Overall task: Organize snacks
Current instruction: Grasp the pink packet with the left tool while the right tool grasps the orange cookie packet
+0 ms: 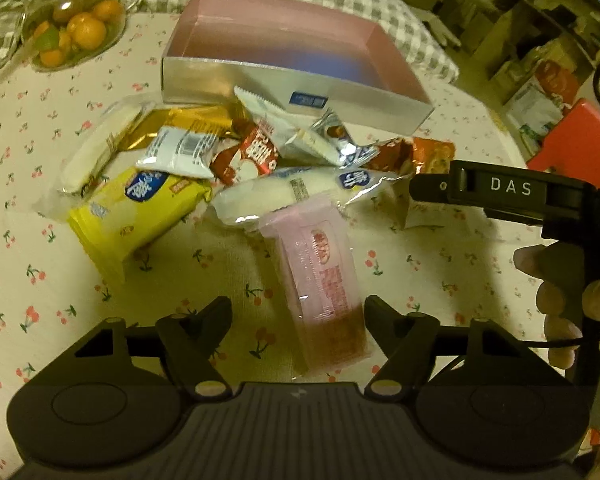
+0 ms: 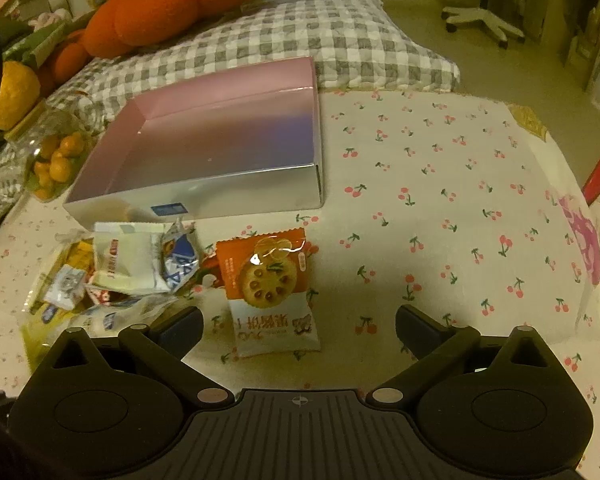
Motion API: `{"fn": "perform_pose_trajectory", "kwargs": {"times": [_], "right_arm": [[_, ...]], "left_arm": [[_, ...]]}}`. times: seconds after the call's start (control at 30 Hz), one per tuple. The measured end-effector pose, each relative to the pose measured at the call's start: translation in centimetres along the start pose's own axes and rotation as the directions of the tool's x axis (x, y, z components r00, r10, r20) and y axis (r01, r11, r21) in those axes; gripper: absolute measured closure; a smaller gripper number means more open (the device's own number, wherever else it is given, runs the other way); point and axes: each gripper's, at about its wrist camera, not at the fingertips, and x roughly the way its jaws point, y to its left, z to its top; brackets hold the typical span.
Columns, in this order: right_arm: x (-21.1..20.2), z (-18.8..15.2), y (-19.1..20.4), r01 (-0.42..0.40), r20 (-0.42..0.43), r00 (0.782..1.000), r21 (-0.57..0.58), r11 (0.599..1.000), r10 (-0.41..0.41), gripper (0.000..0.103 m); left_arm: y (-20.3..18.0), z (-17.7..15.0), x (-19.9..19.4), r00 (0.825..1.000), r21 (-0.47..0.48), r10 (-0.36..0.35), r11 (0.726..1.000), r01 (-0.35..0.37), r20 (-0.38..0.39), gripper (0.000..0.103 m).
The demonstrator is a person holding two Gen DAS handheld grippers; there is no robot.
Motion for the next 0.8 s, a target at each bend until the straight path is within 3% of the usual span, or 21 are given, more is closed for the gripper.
{"fn": "perform_pose_trajectory", "kwargs": {"times": [0.1, 0.3, 0.37, 0.57, 0.8], "right_arm": [[0.8, -0.2, 0.0, 0.008, 0.004, 1.000, 0.003, 1.000, -0.008, 0.002], [1.9, -0.6, 0.4, 0.024, 0.008, 1.000, -0.009, 1.000, -0.024, 0.013], [1.8, -0.6, 0.5, 0.031, 0.016, 0.999, -0.020, 0.999, -0.031, 0.021], [1.3, -0.6, 1.1, 0.069, -0.010, 0.998, -0.039, 0.997, -0.069, 0.059], [0.6, -0.6, 0.9, 0.034, -0.034, 0.999, -0.017, 0.999, -0.034, 0.064]], "left_arm": [[0.0, -0.2, 0.1, 1.000, -0.011, 0.008, 1.000, -0.008, 0.013, 0.040], [-0.2, -0.2, -0.2, 0.999, 0.014, 0.023, 1.000, -0.023, 0.036, 0.058], [-0.1, -0.2, -0.1, 0.999, 0.019, 0.022, 1.000, -0.023, 0.037, 0.061], [0.4, -0.2, -0.7, 0.999, 0.025, 0.009, 1.000, -0.010, 0.042, 0.069], [0.9, -0.3, -1.9, 0.997, 0.028, 0.000, 1.000, -0.002, 0.072, 0.073]]}}
